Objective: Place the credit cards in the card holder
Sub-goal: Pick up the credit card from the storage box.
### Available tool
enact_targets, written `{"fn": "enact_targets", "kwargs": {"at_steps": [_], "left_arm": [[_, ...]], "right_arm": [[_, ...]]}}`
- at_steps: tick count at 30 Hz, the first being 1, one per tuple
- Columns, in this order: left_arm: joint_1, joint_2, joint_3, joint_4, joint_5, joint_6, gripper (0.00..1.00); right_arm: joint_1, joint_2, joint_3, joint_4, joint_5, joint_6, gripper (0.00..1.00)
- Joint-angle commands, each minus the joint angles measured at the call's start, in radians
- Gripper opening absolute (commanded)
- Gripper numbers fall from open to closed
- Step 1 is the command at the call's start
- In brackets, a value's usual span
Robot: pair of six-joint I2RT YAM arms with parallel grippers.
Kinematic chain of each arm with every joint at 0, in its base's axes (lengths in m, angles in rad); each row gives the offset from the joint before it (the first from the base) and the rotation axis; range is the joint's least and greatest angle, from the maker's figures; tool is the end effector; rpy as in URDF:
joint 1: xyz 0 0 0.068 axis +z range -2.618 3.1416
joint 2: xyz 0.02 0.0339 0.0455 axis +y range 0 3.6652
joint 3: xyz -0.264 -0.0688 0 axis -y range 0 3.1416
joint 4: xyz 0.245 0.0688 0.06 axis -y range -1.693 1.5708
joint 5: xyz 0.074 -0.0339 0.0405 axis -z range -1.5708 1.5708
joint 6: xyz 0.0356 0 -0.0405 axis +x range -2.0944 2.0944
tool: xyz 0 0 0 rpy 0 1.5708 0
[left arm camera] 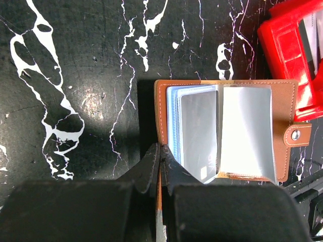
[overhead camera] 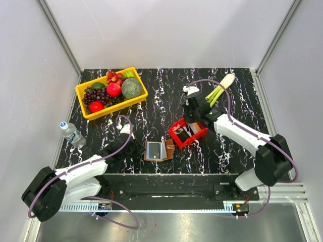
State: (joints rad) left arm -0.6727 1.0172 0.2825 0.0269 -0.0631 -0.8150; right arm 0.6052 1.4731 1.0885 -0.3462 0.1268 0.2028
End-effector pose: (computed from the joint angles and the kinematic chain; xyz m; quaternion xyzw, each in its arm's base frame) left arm 0.1472 -0.1144 0.1471 -0.0777 0.9047 -0.2620 0.3270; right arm 0.2701 0.1813 0.2670 -0.1568 0.8980 0.1068 0.3969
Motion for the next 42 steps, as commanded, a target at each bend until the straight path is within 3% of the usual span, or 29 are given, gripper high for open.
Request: {"fn": "enact_targets", "kwargs": {"at_steps": [1, 12, 25, 42], "left_arm": [[0.007, 0.0, 0.024, 0.051, 0.02, 0.013, 0.0], [0.009, -0.017, 0.024, 0.034, 0.014, 0.016, 0.0], [0.012, -0.005, 0.029, 0.042, 0.023, 0.022, 0.0], [0.015, -0.011, 0.023, 0.041, 0.022, 0.02, 0.0]], "right_arm": [[0.096, 0.084, 0.024, -0.025, 0.192, -0.031, 0.0], [0.143, 0.184, 0.034, -0.024, 0.257, -0.003, 0.0], [0.142, 0.223, 0.027, 0.032, 0.022, 0.027, 0.03], [0.143, 0.23, -0.007, -0.008, 0.005, 0.018, 0.15]]}}
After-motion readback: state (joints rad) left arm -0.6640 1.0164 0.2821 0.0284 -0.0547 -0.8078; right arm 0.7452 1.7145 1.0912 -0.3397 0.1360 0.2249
